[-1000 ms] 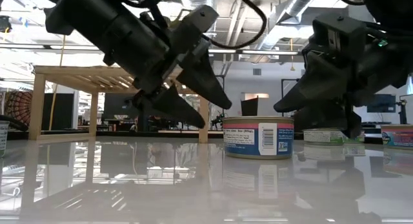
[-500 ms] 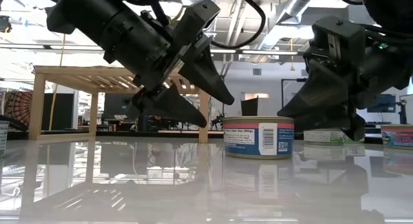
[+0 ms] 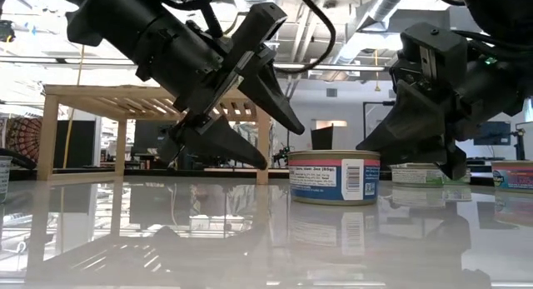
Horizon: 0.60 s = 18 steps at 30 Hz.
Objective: Stack canned seafood by type on shelf
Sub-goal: Stack the blue tuna can on top of the blue tuna can on the shelf
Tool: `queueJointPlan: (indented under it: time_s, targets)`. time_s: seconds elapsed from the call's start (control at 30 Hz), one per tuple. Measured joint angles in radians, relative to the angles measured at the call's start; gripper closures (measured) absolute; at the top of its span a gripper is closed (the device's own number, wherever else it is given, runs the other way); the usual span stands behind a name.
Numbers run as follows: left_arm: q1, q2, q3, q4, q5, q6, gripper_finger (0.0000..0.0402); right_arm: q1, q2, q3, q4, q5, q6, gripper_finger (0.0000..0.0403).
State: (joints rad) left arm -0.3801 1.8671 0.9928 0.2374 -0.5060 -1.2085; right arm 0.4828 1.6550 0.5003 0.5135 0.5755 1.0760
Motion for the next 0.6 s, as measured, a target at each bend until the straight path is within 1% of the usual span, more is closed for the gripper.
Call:
queueJointPlan:
  time_s: [0.1,0.5,0.6]
  targets:
    - [0.000,0.000,0.000,-0.001,0.026,-0.043,0.0152,0.000,0.000,0.000,-0.001,0.002,-0.002,0.0313]
    - [0.008,0.001,0.000,-0.010,0.027,-0.187,0.0152,0.000,-0.001,0.002,-0.050,0.003,0.000,0.0313]
    - [0.001,0.040,0.001,0.048,0.005,-0.225,0.0152,0.007,-0.001,0.001,-0.054,0.005,0.000,0.0313]
